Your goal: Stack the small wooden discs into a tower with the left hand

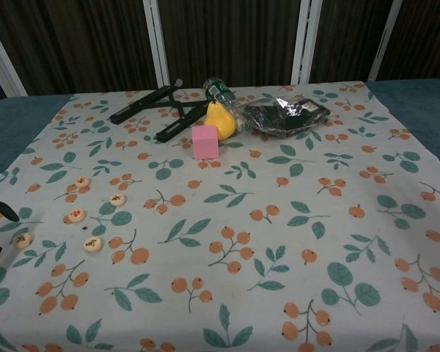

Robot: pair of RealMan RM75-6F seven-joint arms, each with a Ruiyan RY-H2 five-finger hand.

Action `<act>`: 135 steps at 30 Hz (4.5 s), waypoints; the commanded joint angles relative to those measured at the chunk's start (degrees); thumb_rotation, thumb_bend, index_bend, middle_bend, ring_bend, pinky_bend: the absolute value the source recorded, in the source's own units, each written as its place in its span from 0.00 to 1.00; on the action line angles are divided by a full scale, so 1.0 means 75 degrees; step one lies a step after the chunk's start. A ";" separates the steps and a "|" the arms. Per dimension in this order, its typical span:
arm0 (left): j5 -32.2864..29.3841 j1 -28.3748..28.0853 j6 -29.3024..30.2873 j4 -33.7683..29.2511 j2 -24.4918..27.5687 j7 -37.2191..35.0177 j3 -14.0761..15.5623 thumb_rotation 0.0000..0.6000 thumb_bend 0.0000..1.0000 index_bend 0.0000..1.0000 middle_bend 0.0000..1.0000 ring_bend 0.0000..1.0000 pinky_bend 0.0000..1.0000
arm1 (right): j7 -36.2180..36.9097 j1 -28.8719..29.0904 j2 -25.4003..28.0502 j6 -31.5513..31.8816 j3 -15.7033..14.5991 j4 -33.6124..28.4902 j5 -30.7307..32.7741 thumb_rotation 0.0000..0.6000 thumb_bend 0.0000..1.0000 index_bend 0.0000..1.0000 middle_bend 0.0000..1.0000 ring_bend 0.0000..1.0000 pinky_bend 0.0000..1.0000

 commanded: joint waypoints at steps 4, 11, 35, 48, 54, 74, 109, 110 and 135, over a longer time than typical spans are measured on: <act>-0.0051 -0.0095 -0.0074 0.0152 -0.0139 0.0061 -0.0022 1.00 0.42 0.35 1.00 1.00 1.00 | 0.0026 -0.0019 0.0010 0.0044 -0.0005 -0.0007 -0.0015 1.00 0.20 0.00 0.00 0.00 0.00; -0.0054 -0.0190 -0.0134 0.0300 -0.0269 -0.0039 -0.0017 1.00 0.42 0.36 1.00 1.00 1.00 | 0.0075 -0.0027 0.0029 0.0067 -0.0007 0.0003 -0.0022 1.00 0.20 0.00 0.00 0.00 0.00; -0.0185 -0.0317 -0.0343 0.0509 -0.0444 -0.0025 0.0057 1.00 0.42 0.41 1.00 1.00 1.00 | 0.0143 -0.0038 0.0050 0.0106 -0.0005 0.0012 -0.0041 1.00 0.20 0.00 0.00 0.00 0.00; -0.0230 -0.0353 -0.0337 0.0523 -0.0460 -0.0008 0.0035 1.00 0.42 0.47 1.00 1.00 1.00 | 0.0143 -0.0035 0.0045 0.0106 0.0006 0.0014 -0.0030 1.00 0.20 0.00 0.00 0.00 0.00; -0.0261 -0.0361 -0.0335 0.0541 -0.0464 -0.0023 0.0016 1.00 0.42 0.49 1.00 1.00 1.00 | 0.0128 -0.0031 0.0039 0.0093 0.0003 0.0011 -0.0032 1.00 0.20 0.00 0.00 0.00 0.00; -0.0631 -0.0989 -0.0494 -0.0225 -0.0592 0.0309 -0.0730 1.00 0.42 0.49 1.00 1.00 1.00 | 0.0030 -0.0004 0.0001 0.0025 0.0001 -0.0003 -0.0020 1.00 0.20 0.00 0.00 0.00 0.00; -0.1165 -0.1451 -0.0849 0.0109 -0.1091 0.1048 -0.0779 1.00 0.42 0.42 1.00 1.00 1.00 | 0.0219 -0.0015 0.0082 0.0082 0.0030 -0.0009 0.0023 1.00 0.20 0.00 0.00 0.00 0.00; -0.1161 -0.1450 -0.0850 0.0097 -0.1079 0.1044 -0.0770 1.00 0.42 0.42 1.00 1.00 1.00 | 0.0219 -0.0015 0.0082 0.0083 0.0032 -0.0010 0.0023 1.00 0.20 0.00 0.00 0.00 0.00; -0.0027 -0.0813 -0.0257 -0.1498 -0.0362 0.0340 0.0412 1.00 0.40 0.33 1.00 1.00 1.00 | 0.0159 -0.0016 0.0052 0.0084 -0.0037 -0.0006 -0.0108 1.00 0.20 0.00 0.00 0.00 0.00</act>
